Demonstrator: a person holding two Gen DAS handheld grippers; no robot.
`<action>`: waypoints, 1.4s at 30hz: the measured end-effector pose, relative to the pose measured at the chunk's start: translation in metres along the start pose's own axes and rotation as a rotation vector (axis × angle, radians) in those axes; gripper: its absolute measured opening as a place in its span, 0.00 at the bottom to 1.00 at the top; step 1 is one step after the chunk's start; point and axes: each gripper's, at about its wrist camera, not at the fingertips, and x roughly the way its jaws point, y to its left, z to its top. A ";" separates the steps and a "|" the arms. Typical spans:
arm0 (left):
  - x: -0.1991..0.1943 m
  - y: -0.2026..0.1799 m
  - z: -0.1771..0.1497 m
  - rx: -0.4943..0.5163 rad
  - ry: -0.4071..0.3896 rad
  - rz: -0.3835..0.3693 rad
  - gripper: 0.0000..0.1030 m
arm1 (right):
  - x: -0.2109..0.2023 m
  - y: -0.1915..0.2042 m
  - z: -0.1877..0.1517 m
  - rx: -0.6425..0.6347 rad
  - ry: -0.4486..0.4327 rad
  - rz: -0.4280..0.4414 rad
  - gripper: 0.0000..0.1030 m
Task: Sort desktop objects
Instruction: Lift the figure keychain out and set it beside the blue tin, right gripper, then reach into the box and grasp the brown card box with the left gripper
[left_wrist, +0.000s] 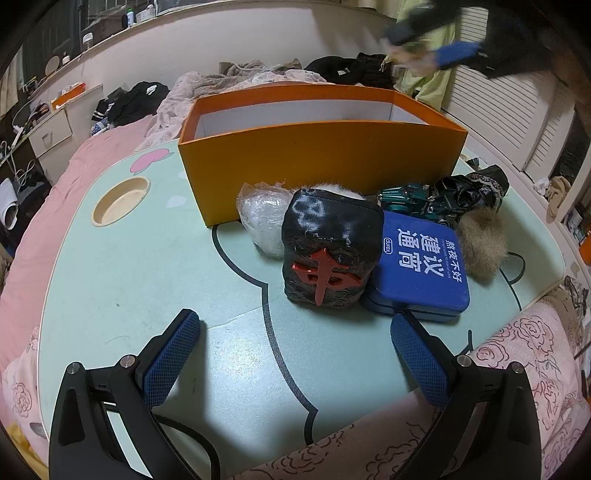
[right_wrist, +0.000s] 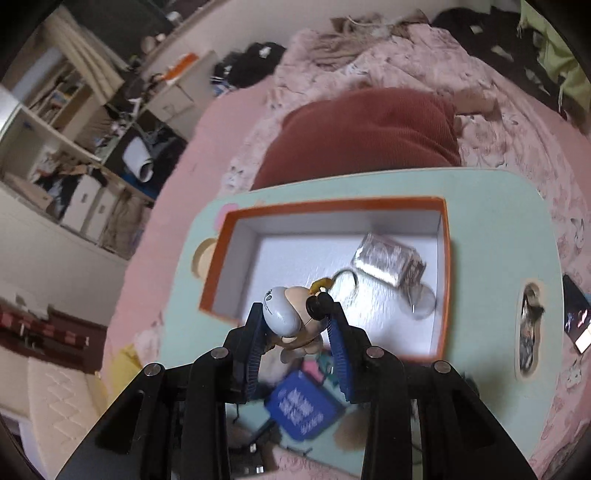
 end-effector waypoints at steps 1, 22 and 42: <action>0.000 0.000 0.000 0.000 0.000 0.000 1.00 | -0.003 -0.003 -0.006 -0.002 0.005 0.011 0.32; 0.000 0.000 -0.001 0.001 0.000 -0.002 1.00 | 0.014 -0.036 -0.168 -0.180 -0.278 -0.418 0.65; -0.001 0.001 -0.001 0.003 0.001 -0.001 1.00 | 0.036 -0.045 -0.176 -0.242 -0.336 -0.423 1.00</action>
